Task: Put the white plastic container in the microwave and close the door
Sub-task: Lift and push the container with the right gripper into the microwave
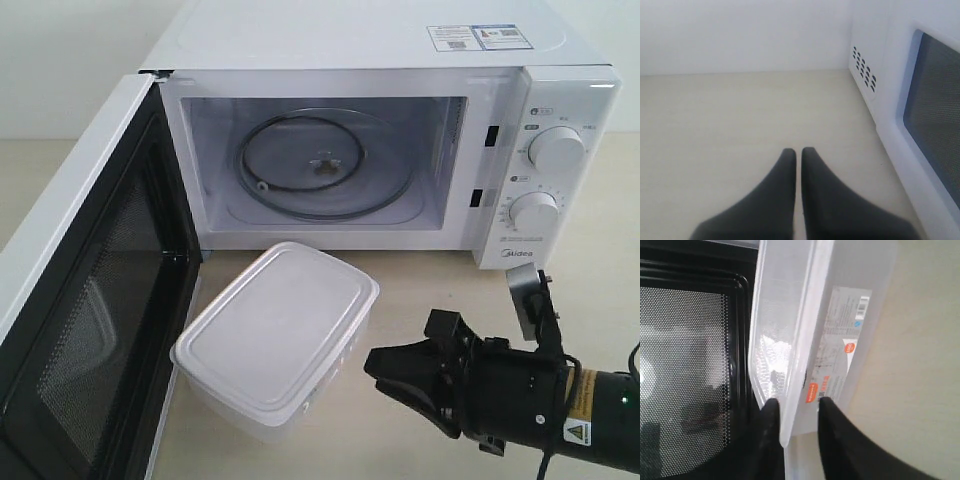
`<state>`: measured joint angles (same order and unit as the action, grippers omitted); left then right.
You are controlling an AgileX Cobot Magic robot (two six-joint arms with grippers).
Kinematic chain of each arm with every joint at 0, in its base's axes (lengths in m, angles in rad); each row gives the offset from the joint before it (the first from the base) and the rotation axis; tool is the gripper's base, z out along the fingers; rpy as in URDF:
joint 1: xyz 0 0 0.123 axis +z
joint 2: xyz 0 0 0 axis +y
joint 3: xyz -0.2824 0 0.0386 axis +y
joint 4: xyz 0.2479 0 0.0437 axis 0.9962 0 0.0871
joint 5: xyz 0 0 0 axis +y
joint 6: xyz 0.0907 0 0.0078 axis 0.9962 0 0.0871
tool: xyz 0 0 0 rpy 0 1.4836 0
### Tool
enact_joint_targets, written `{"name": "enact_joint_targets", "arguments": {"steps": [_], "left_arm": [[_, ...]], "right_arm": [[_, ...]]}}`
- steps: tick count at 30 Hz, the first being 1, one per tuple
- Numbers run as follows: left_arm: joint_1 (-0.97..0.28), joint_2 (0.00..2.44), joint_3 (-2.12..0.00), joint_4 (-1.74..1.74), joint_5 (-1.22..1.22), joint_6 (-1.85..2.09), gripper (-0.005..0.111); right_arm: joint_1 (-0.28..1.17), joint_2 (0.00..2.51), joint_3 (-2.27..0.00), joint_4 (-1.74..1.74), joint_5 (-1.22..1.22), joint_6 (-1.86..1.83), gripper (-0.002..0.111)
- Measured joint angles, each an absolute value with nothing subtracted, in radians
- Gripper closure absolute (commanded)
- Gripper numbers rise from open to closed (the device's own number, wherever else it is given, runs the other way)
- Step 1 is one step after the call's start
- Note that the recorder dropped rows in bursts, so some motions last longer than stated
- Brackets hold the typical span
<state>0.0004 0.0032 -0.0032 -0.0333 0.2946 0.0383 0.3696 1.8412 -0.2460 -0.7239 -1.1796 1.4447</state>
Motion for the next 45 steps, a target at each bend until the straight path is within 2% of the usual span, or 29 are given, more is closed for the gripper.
{"name": "enact_joint_targets", "arguments": {"steps": [2, 12, 20, 27, 28, 31, 37, 39, 40, 45], "left_arm": [[0.0, 0.003, -0.003, -0.033, 0.295, 0.038, 0.102], [0.0, 0.003, -0.003, -0.033, 0.295, 0.038, 0.102], [0.0, 0.003, -0.003, -0.033, 0.295, 0.038, 0.102], [0.0, 0.003, -0.003, -0.033, 0.295, 0.038, 0.102], [0.0, 0.003, -0.003, -0.033, 0.295, 0.038, 0.102], [0.0, 0.003, -0.003, -0.033, 0.295, 0.038, 0.102], [0.0, 0.003, -0.003, -0.033, 0.295, 0.038, 0.102], [0.0, 0.003, -0.003, -0.033, 0.295, 0.038, 0.102], [0.0, 0.003, -0.003, -0.033, 0.295, 0.038, 0.102], [0.0, 0.003, -0.003, -0.033, 0.295, 0.038, 0.102]], "right_arm": [[0.37, 1.841, -0.246, -0.724, -1.18, 1.478, 0.062], [0.374, 1.841, -0.332, -0.724, -1.091, 1.62, 0.062], [0.519, 1.841, -0.431, -0.607, -0.922, 1.648, 0.062], [0.548, 1.841, -0.469, -0.544, -0.825, 1.692, 0.063], [0.548, 1.841, -0.469, -0.54, -0.804, 1.7, 0.064], [0.548, 1.841, -0.471, -0.54, -0.779, 1.705, 0.082], [0.556, 1.841, -0.505, -0.58, -0.769, 1.739, 0.085], [0.556, 1.841, -0.509, -0.59, -0.769, 1.751, 0.097], [0.556, 1.841, -0.509, -0.597, -0.769, 1.756, 0.108], [0.556, 1.841, -0.509, -0.608, -0.769, 1.756, 0.108]]}}
